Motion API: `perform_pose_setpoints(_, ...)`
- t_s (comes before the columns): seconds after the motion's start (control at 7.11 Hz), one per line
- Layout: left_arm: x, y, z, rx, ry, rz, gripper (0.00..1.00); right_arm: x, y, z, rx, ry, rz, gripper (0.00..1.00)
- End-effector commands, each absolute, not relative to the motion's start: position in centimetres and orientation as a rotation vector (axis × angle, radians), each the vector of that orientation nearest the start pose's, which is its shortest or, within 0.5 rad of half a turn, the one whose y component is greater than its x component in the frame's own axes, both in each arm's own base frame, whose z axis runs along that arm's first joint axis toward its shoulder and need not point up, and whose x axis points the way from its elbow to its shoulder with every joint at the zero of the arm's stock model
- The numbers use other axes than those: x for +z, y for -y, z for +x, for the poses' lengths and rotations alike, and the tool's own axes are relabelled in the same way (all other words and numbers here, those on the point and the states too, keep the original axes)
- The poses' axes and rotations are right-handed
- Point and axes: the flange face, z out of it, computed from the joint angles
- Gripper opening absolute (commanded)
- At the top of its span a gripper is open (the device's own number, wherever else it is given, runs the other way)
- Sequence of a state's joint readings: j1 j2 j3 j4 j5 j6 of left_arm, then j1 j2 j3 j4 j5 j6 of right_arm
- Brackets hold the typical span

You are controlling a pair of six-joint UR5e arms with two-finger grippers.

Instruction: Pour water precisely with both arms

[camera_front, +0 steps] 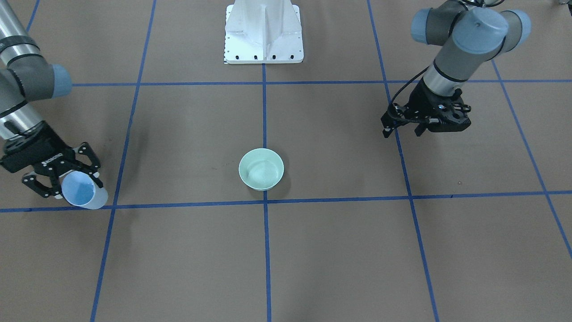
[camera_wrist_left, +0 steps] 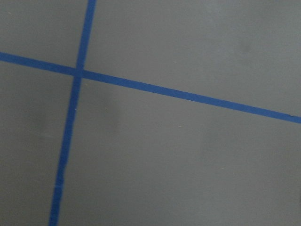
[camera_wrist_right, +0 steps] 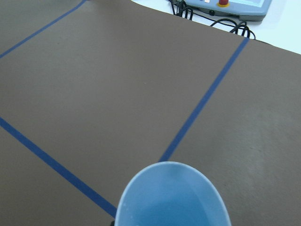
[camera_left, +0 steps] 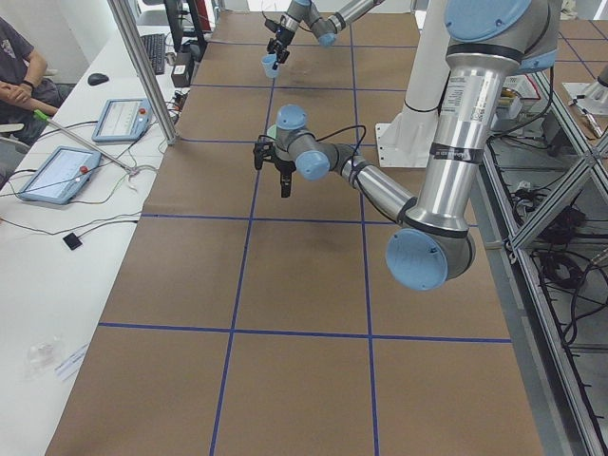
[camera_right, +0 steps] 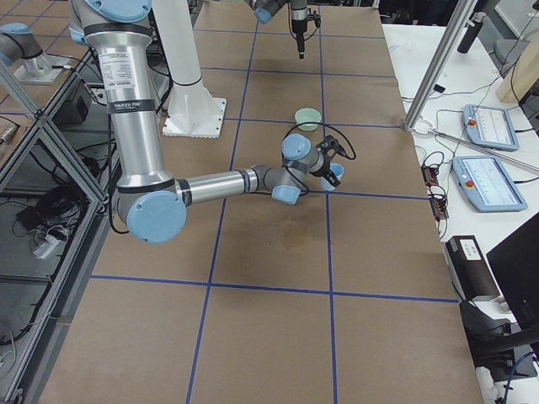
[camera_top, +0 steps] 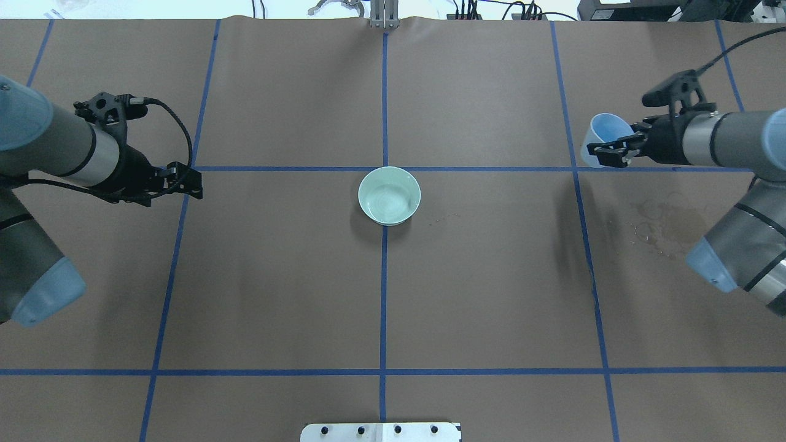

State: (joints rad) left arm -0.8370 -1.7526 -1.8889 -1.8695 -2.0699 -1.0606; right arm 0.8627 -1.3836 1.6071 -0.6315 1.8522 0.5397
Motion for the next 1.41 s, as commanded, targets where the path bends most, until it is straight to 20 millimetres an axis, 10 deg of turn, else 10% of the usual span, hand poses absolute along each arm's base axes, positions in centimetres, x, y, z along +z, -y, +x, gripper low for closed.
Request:
perform_pose_setpoints(0.0,40.2,47.1,28.9,-0.060,-0.872,0.144,1.00,31.1,48.1,-40.4,-0.365,0.719,0.739,0.51)
perform_pose_setpoints(0.42,39.9,47.2,29.0,-0.064,-0.876,0.146,1.00,24.3,43.2,-50.5,-0.420,0.404,0.754,0.50)
perform_pose_setpoints(1.27,40.1,47.2,29.5,-0.066,-0.873,0.136,1.00,21.0,43.2,-56.3,-0.547,0.268,0.663,0.51)
